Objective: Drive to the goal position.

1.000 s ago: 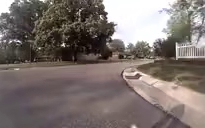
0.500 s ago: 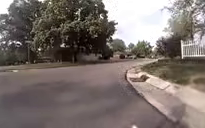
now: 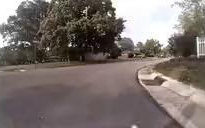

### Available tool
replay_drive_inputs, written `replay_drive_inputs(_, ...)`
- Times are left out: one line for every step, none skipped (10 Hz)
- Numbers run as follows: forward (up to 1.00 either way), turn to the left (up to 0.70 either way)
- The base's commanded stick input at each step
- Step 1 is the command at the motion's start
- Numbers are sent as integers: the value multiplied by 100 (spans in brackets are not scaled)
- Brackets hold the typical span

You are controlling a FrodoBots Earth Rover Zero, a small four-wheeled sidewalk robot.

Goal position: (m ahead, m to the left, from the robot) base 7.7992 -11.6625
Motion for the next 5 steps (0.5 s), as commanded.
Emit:
replay_drive_inputs(100, 0)
replay_drive_inputs(100, 0)
replay_drive_inputs(100, 0)
replay_drive_inputs(100, 0)
replay_drive_inputs(100, 0)
